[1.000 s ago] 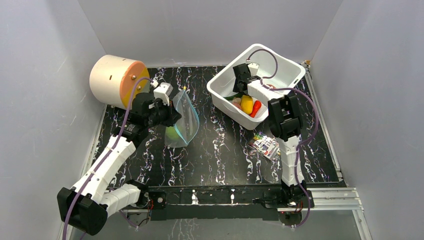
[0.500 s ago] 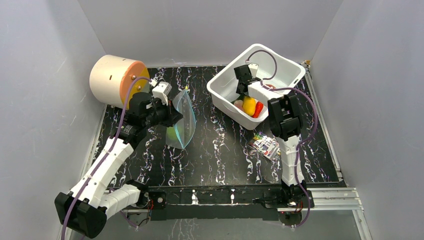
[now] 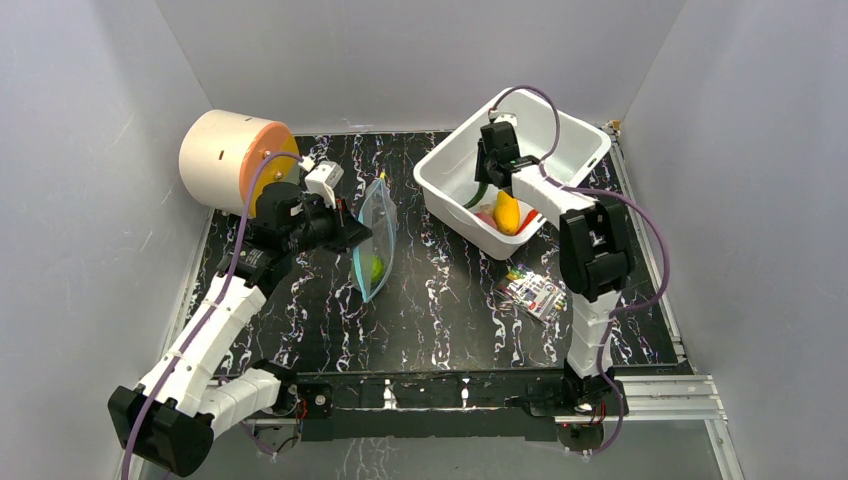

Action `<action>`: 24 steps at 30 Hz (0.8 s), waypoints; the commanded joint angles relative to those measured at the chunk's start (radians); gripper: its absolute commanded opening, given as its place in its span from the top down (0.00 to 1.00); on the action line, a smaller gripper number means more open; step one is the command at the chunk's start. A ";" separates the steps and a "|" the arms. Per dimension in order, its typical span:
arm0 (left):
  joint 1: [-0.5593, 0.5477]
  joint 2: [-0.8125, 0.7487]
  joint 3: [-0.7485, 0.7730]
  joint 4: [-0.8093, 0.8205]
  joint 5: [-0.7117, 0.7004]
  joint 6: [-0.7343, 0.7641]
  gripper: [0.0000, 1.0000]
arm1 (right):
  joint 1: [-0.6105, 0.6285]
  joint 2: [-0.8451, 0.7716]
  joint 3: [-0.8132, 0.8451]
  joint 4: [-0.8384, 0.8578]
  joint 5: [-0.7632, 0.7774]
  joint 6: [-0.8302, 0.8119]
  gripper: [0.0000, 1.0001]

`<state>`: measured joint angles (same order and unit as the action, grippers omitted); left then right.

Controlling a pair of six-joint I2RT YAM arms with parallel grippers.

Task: Place the food in the zip-top bag and seal the zipper
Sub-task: Pick up the fake vegetable from the bin.

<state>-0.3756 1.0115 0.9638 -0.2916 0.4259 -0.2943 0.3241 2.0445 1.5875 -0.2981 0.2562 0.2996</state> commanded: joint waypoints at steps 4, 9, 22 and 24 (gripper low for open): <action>-0.003 -0.017 0.020 -0.015 0.018 -0.015 1.00 | -0.005 -0.192 -0.093 0.131 -0.124 -0.103 0.89; -0.003 -0.003 0.046 -0.067 0.000 -0.002 1.00 | -0.005 -0.323 -0.167 0.160 -0.194 -0.120 0.89; -0.003 0.006 0.069 -0.018 -0.060 0.035 1.00 | 0.019 -0.579 -0.234 0.223 -0.285 -0.041 0.88; -0.003 0.010 0.084 -0.031 -0.121 0.077 1.00 | 0.044 -0.605 -0.236 0.235 -0.299 -0.038 0.88</action>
<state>-0.3756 1.0264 0.9916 -0.3279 0.3977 -0.2863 0.3279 1.5047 1.3571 -0.1505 0.0082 0.2424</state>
